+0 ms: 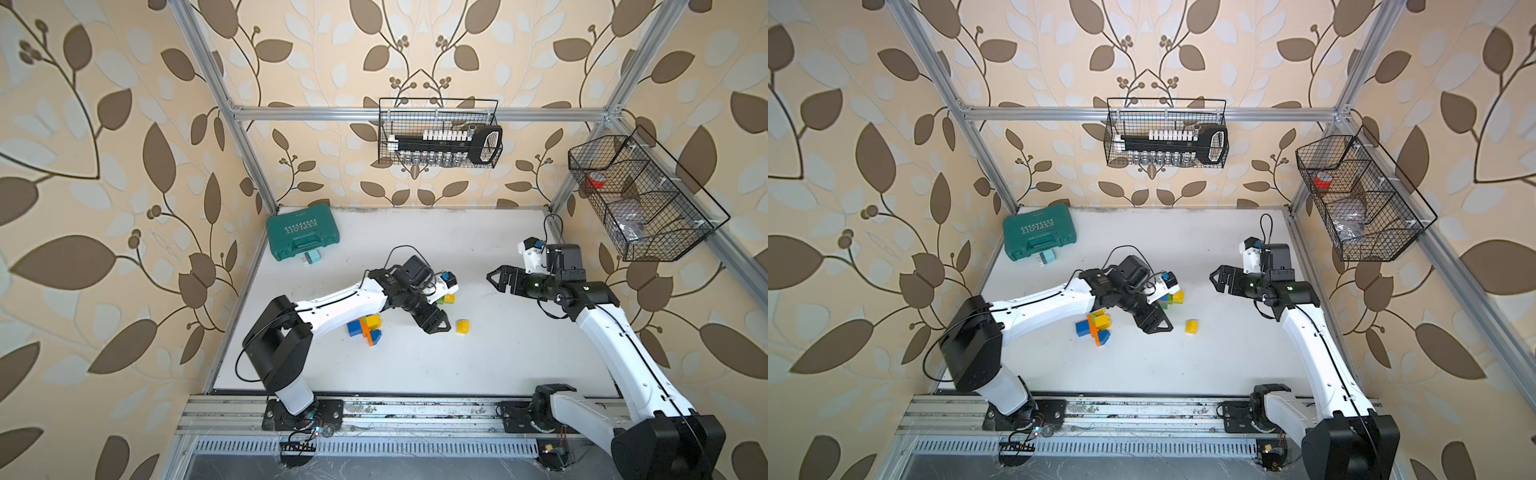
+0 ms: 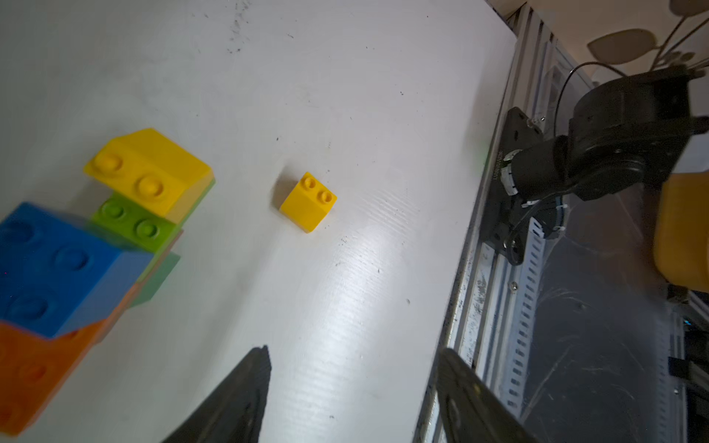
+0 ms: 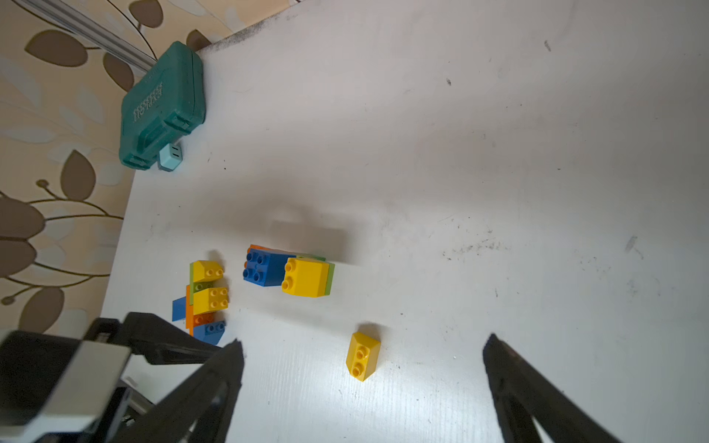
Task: Assemble a fork with lego
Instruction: Pick up the lego brick from the center of the board.
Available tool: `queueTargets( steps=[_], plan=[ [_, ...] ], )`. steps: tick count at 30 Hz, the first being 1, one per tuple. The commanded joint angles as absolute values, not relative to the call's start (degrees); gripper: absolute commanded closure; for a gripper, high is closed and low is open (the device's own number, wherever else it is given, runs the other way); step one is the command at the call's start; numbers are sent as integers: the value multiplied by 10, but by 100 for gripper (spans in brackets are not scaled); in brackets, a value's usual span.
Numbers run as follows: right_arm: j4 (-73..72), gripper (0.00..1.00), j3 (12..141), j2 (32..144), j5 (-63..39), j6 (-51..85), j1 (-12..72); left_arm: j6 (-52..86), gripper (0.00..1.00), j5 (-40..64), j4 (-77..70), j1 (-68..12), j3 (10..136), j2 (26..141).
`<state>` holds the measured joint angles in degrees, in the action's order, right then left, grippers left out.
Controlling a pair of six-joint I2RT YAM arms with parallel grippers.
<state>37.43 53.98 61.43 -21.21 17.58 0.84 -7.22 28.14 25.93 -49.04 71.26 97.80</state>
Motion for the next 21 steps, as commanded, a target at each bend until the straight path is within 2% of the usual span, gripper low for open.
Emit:
queueTargets(
  steps=[1, 12, 16, 21],
  plan=[
    [370, 1, 514, 598, -244, 220, -10, -130, 30, 204, 268, -520, 760, 1032],
    [332, 1, 465, 597, -302, 235, -30, -227, 30, 139, 222, -557, 817, 1121],
    [327, 1, 460, 593, -303, 235, -30, -263, 28, 151, 222, -557, 836, 1143],
    [338, 1, 460, 581, -280, 231, -29, -292, 32, 176, 261, -556, 887, 1188]
  ],
)
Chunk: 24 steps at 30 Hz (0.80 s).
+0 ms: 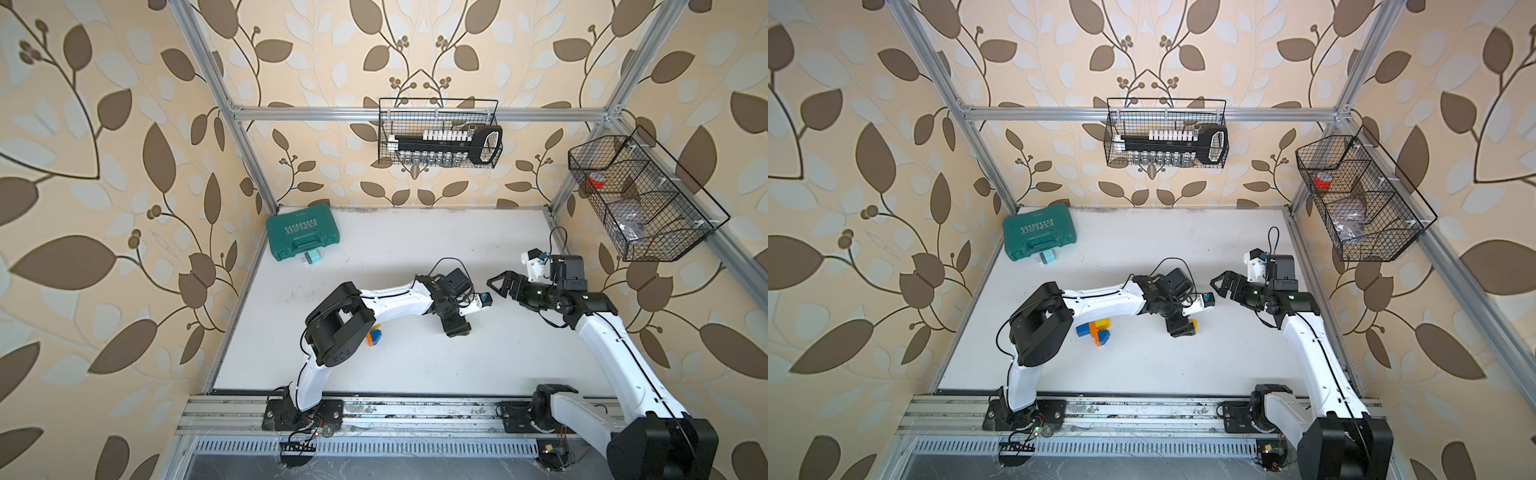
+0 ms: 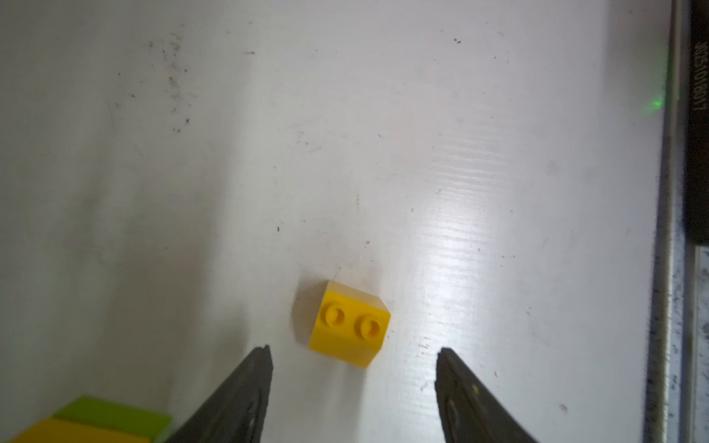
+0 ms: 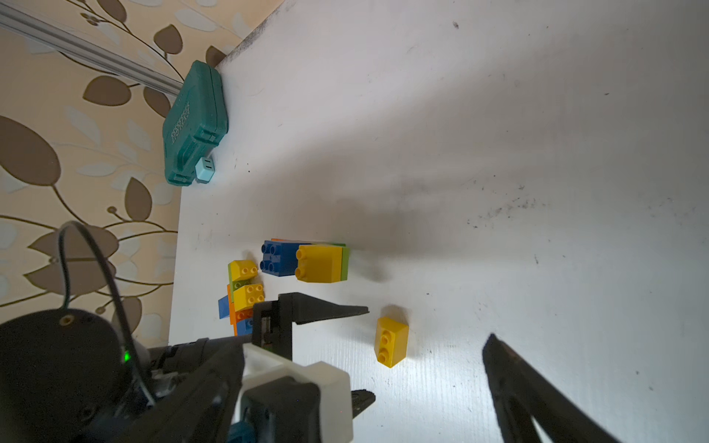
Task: Assemble a fork with lego
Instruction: Pick up the lego brick from the center of the board.
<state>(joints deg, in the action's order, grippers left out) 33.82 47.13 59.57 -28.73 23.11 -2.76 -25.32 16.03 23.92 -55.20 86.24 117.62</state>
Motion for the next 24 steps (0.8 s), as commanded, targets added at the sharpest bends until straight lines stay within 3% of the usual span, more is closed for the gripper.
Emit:
queueTargets(
  steps=[1, 16, 24],
  plan=[
    [339, 1, 460, 579, -278, 231, -29, -297, 33, 182, 267, -557, 891, 1192],
    [338, 1, 459, 591, -272, 237, -37, -313, 49, 222, 296, -543, 918, 1231],
    [333, 1, 457, 602, -285, 237, -37, -314, 50, 229, 295, -540, 926, 1239]
  ],
)
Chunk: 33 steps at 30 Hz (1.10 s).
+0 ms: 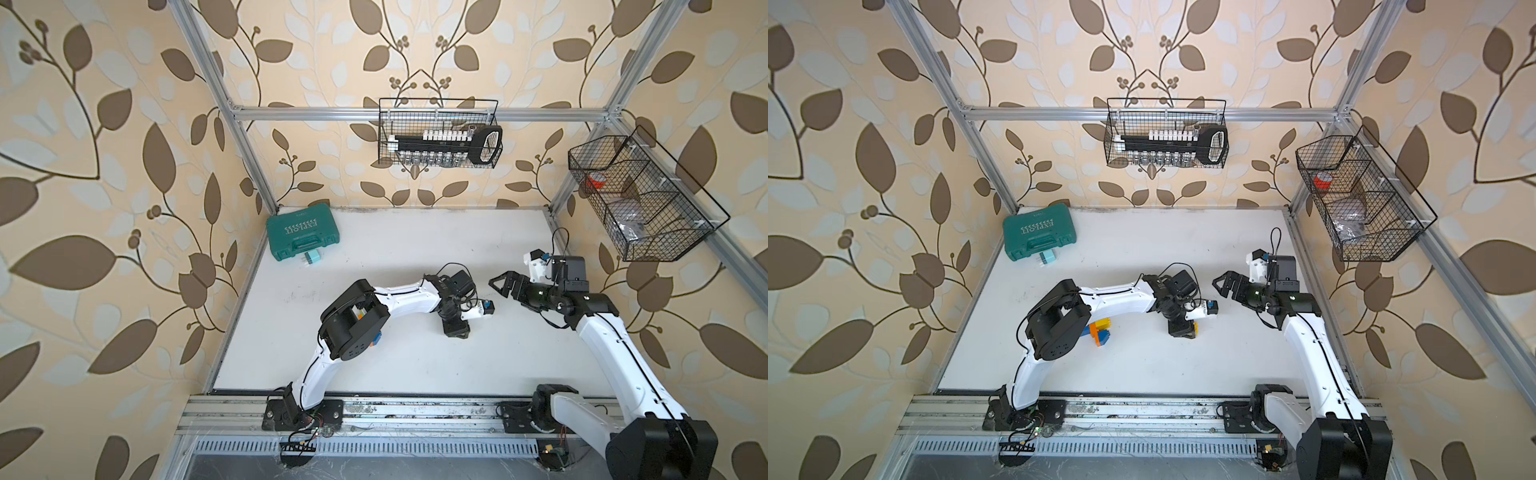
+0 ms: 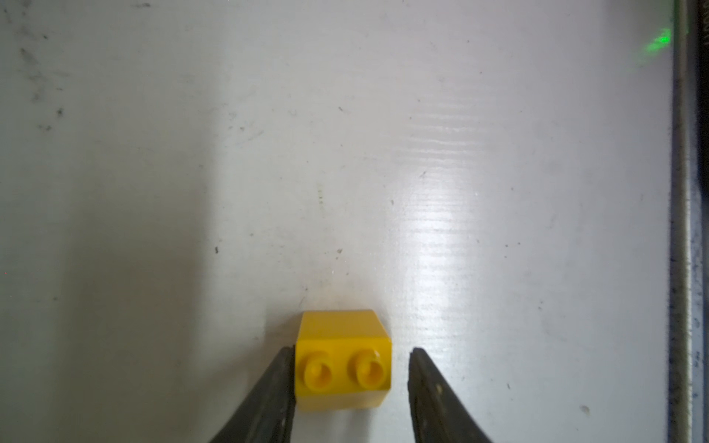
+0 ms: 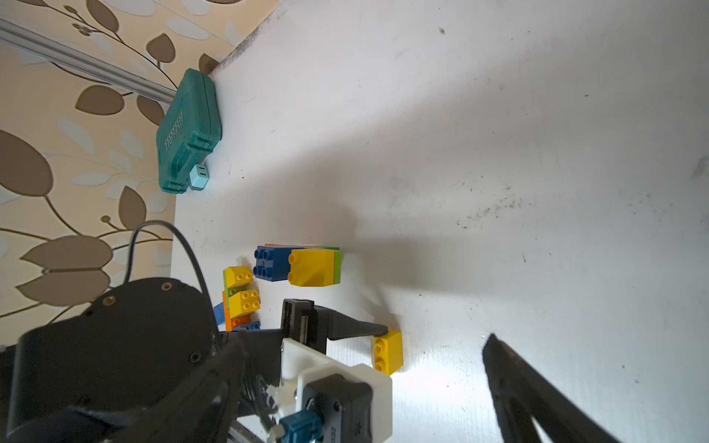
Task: Assemble a fork with lego
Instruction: Pick up the lego brick from the center of the board.
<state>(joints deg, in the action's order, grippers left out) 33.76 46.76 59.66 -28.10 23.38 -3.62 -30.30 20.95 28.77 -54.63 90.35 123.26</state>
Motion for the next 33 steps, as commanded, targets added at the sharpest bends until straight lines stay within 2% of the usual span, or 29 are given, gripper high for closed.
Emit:
queueTargets(
  steps=[1, 8, 15, 19, 25, 29, 33],
  plan=[
    [332, 1, 456, 604, -286, 237, -37, -313, 50, 226, 294, -540, 927, 1241],
    [333, 1, 456, 606, -285, 237, -37, -312, 52, 231, 300, -539, 936, 1252],
    [336, 1, 457, 606, -279, 238, -37, -311, 70, 235, 324, -535, 941, 1256],
    [341, 1, 460, 608, -269, 237, -38, -297, 77, 246, 327, -531, 935, 1237],
    [348, 1, 475, 619, -270, 239, -44, -280, 81, 239, 323, -532, 856, 1128],
    [321, 1, 472, 643, -331, 257, -50, -292, 80, 218, 295, -530, 751, 1018],
    [246, 2, 445, 657, -386, 316, -44, -314, 84, 191, 347, -501, 729, 971]
  ],
)
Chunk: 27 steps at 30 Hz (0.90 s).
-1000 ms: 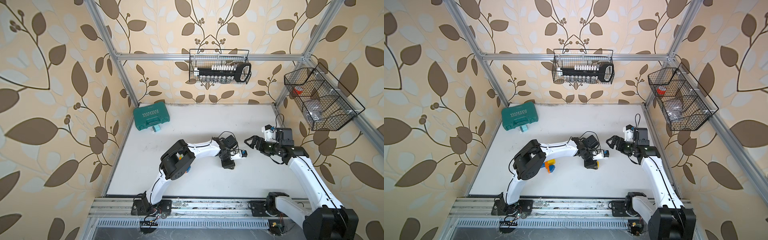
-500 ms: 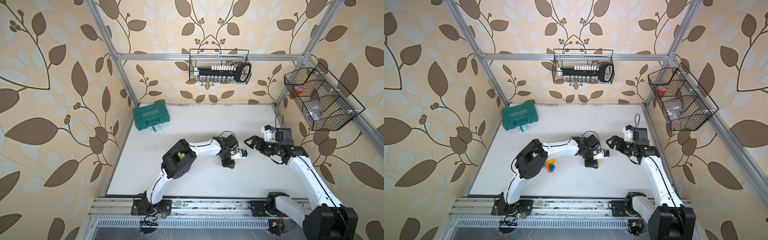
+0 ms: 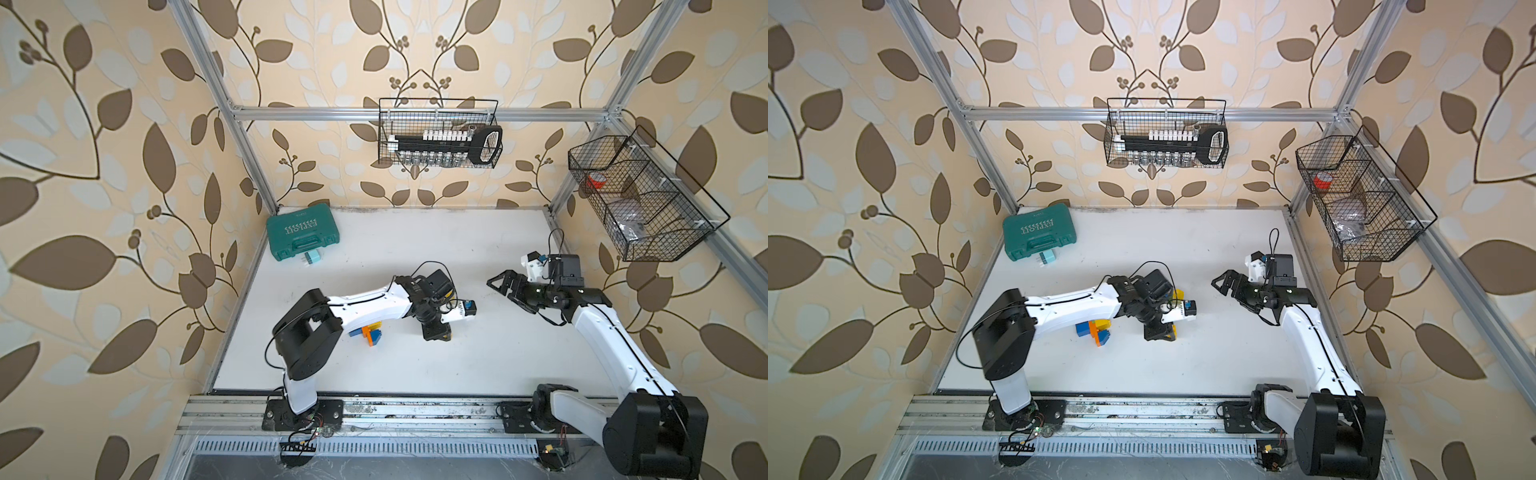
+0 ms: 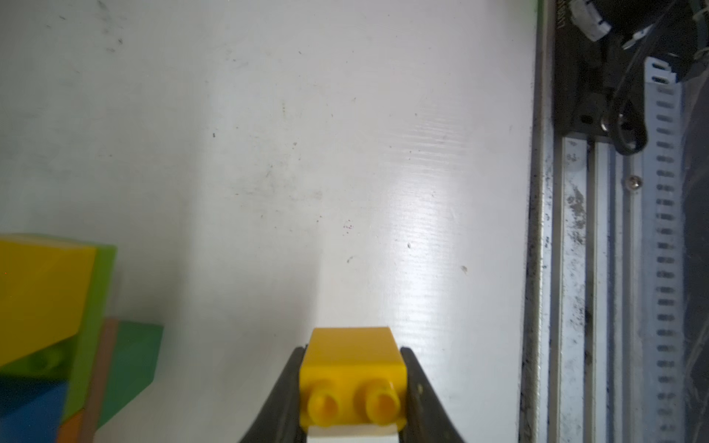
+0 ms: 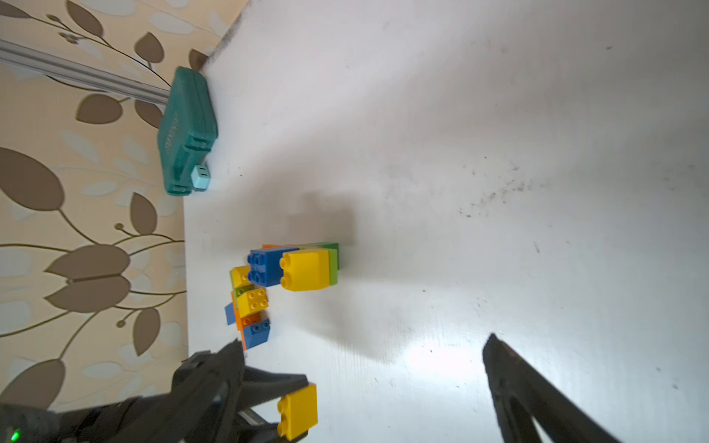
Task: Assemble a fork with lego
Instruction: Pick up the lego brick from the center of the board, then assemble the lego brick with the lego brick.
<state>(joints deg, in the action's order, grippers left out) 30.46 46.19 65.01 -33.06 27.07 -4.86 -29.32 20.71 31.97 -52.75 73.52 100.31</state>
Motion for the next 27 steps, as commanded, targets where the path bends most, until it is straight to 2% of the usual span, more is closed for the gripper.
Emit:
queueTargets(
  steps=[1, 8, 11, 21, 27],
  plan=[
    [228, 2, 437, 660, -389, 330, -35, -321, 86, 191, 357, -490, 725, 962],
    [64, 2, 379, 718, -380, 451, 51, -419, 84, 227, 375, -364, 695, 876],
    [20, 2, 381, 757, -375, 471, 86, -461, 83, 249, 390, -319, 713, 886],
    [-130, 9, 364, 882, -424, 525, 120, -560, 84, 278, 444, -292, 798, 985],
    [-179, 22, 354, 912, -447, 539, 126, -566, 85, 290, 444, -294, 807, 1005]
  ],
)
